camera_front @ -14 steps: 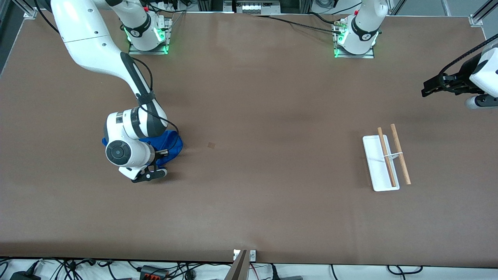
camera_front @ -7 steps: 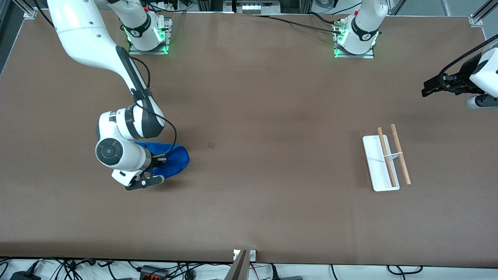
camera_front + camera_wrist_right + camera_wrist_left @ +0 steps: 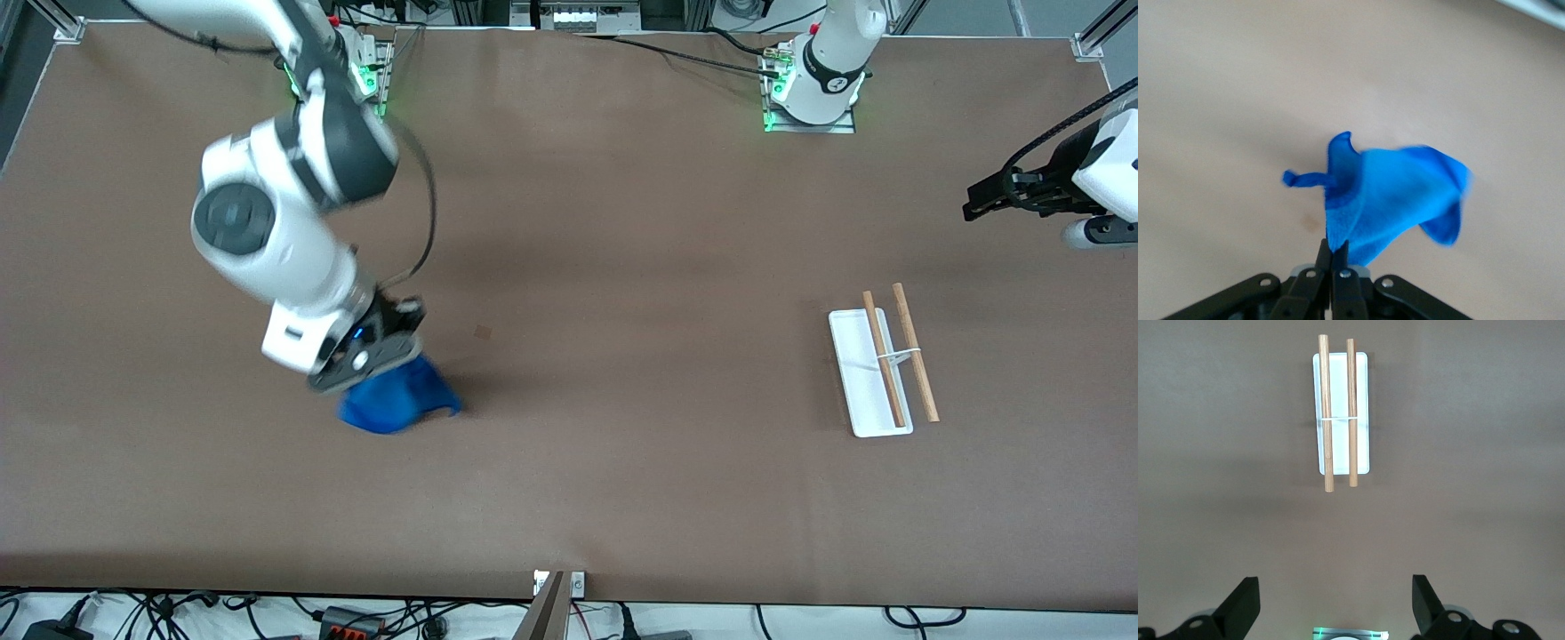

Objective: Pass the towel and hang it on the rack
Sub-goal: 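Lift the towel with the right gripper toward the table middle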

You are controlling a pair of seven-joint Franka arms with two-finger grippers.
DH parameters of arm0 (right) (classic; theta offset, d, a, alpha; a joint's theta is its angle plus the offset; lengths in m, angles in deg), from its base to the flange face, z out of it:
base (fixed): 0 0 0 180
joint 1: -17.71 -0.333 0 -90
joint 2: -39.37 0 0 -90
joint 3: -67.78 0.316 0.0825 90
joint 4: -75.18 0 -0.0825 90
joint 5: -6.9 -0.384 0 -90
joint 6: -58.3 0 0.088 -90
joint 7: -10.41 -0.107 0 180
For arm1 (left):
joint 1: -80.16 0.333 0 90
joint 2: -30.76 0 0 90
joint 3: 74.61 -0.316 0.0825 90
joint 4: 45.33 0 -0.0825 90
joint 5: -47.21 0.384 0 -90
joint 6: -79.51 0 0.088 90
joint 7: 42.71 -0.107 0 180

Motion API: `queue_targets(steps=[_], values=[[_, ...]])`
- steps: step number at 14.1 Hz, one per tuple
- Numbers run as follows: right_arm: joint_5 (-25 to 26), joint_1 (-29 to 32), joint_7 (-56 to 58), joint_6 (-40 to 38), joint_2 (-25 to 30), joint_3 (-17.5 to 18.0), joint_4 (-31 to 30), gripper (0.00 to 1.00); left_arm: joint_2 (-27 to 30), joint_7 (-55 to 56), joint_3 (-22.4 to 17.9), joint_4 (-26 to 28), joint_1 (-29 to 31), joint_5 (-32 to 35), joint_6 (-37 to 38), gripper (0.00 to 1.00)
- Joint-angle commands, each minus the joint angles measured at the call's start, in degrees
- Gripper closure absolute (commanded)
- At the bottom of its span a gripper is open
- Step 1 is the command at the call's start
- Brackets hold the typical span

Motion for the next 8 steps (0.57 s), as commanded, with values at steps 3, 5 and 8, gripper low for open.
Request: queue_targets(steps=[3, 5, 8], values=[[-0.56, -2.30, -10.67, 1.54, -2.66, 9.85, 12.18, 1.00, -2.75, -0.12, 0.13, -1.21, 0.13, -0.91, 0.97, 0.00], [-0.47, -5.55, -19.81, 3.20, -2.58, 10.75, 12.55, 1.00, -3.02, -0.30, 0.13, -1.21, 0.04, -0.91, 1.14, 0.00], [-0.47, -10.91, -31.15, 11.81, -2.49, 10.75, 12.64, 1.00, -2.93, 0.93, 0.13, -1.48, -0.40, -0.73, 2.62, 0.00]])
